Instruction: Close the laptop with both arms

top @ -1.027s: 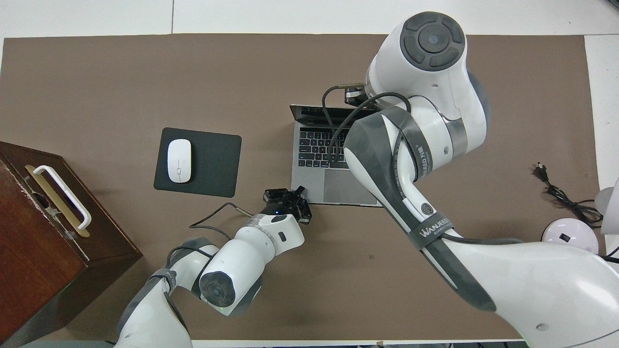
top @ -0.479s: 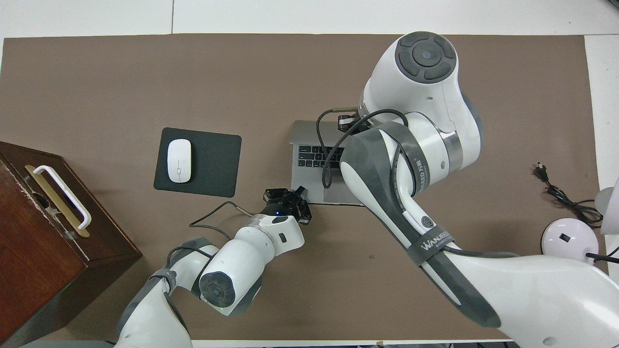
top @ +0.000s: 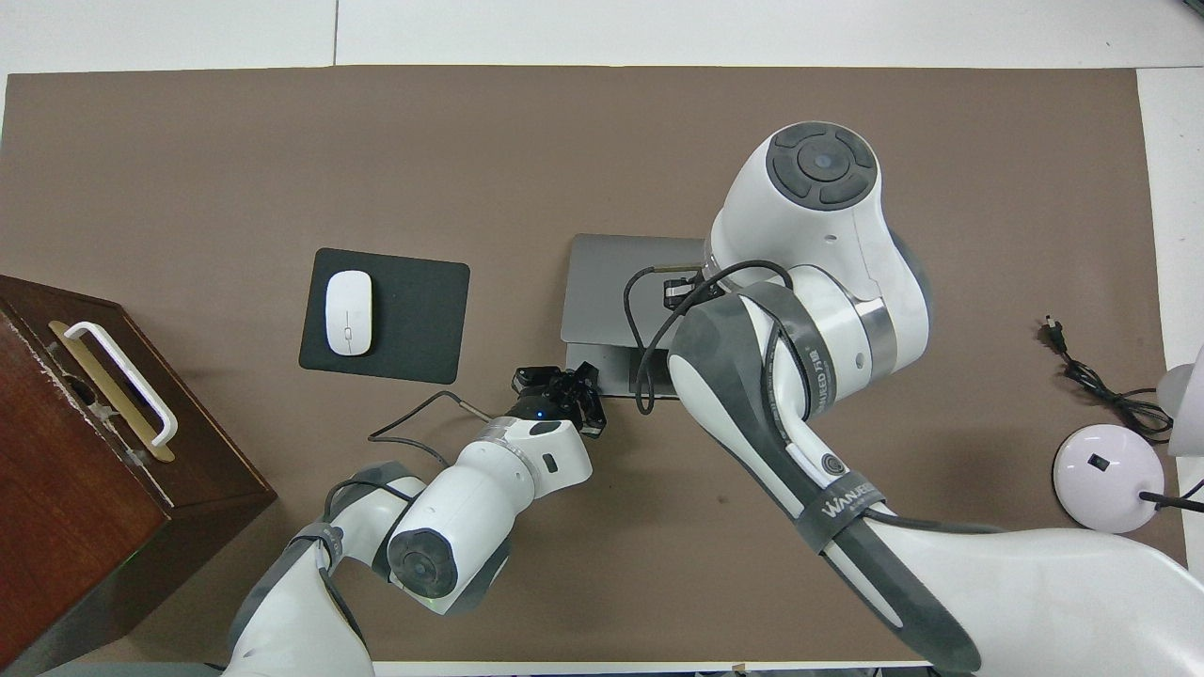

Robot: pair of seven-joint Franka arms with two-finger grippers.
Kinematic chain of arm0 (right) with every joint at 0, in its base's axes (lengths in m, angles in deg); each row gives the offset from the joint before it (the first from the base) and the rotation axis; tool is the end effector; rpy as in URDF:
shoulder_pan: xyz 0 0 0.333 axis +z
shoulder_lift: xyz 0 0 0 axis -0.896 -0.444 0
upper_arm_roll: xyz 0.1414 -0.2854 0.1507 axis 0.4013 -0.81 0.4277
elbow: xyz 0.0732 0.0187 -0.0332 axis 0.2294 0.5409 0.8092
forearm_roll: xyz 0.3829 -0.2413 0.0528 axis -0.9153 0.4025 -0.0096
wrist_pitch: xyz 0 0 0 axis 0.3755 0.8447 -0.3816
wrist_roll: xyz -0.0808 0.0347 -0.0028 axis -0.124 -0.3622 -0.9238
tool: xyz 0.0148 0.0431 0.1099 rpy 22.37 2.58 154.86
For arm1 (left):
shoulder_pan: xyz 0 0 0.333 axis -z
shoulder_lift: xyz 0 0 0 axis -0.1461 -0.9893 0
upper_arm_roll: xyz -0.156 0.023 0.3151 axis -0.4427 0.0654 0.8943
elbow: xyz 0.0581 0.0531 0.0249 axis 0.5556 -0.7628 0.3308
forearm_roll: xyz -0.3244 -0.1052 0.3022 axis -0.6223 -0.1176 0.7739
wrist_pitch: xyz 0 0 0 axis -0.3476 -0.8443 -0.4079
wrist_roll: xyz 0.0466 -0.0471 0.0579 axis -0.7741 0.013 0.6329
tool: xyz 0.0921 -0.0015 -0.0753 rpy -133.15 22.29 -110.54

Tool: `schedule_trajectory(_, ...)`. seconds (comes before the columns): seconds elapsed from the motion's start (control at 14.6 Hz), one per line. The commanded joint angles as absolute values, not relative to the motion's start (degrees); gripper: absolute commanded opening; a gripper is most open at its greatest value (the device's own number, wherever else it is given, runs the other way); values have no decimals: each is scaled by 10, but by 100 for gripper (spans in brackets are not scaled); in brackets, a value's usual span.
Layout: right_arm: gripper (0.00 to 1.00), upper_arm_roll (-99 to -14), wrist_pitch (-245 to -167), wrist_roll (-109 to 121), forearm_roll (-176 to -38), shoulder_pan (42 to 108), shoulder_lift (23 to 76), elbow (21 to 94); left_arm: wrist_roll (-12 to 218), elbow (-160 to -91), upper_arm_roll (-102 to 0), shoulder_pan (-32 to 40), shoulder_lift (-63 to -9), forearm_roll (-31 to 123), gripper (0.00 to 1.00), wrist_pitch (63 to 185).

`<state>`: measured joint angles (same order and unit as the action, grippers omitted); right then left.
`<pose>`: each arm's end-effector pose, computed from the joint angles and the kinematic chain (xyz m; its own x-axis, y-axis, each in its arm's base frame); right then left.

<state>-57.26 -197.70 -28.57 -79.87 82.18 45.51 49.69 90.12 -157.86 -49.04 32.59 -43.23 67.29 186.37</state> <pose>0.6463 0.2970 0.4016 0.9905 -0.0532 -0.1268 -0.0583 -0.9976 -0.0374 0.4257 -0.3758 0.2323 0.6234 -0.4059 0.6683 -0.5922 -0.8032 0.0647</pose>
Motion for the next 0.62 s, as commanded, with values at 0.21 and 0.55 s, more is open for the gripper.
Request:
schedule_trajectory(0.21, 0, -569, -2026, -269, -814, 819, 479, 573, 888, -1603, -481, 329, -443, 668, 0, 1864)
schedule_trajectory(0.55, 0, -569, -2053, -269, -814, 819, 482, 596, 889, -1603, -481, 328, -443, 668, 0, 1864)
